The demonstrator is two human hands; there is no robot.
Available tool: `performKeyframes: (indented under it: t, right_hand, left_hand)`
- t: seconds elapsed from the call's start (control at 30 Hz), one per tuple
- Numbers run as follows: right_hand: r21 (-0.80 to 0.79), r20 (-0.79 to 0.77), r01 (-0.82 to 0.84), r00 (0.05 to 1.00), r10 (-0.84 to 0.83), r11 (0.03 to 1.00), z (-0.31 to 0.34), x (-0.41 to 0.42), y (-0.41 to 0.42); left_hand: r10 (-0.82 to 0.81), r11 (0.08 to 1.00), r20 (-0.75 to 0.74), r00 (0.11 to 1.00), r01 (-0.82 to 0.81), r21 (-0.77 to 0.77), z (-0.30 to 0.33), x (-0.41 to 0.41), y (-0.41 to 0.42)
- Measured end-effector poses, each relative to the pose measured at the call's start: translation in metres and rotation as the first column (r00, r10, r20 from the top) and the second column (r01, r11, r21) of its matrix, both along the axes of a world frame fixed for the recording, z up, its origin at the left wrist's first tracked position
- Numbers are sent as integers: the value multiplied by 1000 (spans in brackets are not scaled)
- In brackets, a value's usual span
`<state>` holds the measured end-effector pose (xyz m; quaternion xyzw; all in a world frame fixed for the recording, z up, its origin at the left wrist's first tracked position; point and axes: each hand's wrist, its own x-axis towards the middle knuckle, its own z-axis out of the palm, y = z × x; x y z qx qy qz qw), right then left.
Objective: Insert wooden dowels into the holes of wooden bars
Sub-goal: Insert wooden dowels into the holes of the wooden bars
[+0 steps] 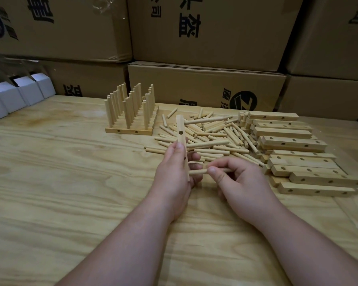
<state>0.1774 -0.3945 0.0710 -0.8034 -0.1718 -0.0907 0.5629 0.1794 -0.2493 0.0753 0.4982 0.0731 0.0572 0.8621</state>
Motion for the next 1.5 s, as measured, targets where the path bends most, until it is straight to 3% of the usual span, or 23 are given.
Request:
performKeyframes:
  t: [0.1, 0.37, 0.6, 1.1, 1.33, 1.5]
  right_hand:
    - [155, -63, 42, 998, -33, 987, 0, 2, 1]
    - [342, -114, 296, 955, -273, 892, 0, 13, -8]
    - [45, -28, 168, 986, -167, 985, -3, 9, -5]
    - [-131, -12, 204, 978, -207, 970, 1, 10, -4]
    - [-191, 109, 234, 970, -216, 953, 29, 32, 23]
    - [-278, 136, 167, 982, -134, 946, 58, 77, 81]
  left_hand:
    - [-9, 999, -23, 1000, 8, -34, 0, 0, 0]
    - [-60, 992, 0, 998, 59, -108, -4, 4, 1]
    - [-80, 991, 1, 997, 80, -110, -6, 3, 1]
    - [-153, 988, 36, 988, 152, 14, -13, 4, 2]
    - [-190, 971, 0, 982, 188, -146, -10, 6, 4]
    - [-386, 880, -18, 922, 363, -306, -8, 4, 0]
